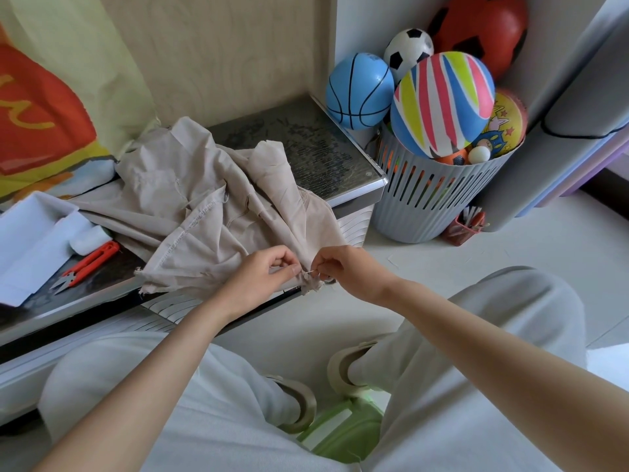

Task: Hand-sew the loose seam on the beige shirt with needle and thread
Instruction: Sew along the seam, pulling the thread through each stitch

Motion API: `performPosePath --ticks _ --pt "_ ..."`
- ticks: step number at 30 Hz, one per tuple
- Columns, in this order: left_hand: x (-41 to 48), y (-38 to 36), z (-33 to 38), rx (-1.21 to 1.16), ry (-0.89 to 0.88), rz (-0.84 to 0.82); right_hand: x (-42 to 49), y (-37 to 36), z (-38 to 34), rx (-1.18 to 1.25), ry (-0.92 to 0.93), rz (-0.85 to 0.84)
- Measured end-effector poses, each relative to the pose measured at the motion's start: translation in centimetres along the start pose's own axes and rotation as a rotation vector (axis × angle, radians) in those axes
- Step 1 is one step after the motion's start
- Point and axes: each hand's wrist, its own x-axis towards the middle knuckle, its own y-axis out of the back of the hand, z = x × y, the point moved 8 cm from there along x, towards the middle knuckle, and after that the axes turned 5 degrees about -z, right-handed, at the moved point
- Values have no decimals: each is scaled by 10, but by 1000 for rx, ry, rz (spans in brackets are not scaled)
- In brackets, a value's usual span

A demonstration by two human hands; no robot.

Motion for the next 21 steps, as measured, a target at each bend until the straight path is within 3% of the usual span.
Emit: performPosePath --ticks 13,21 --pt "4 -4 4 -42 -49 -17 3 -7 -4 194 52 -56" --pt "4 -1 8 -299 -22 22 4 -5 -3 508 15 -18"
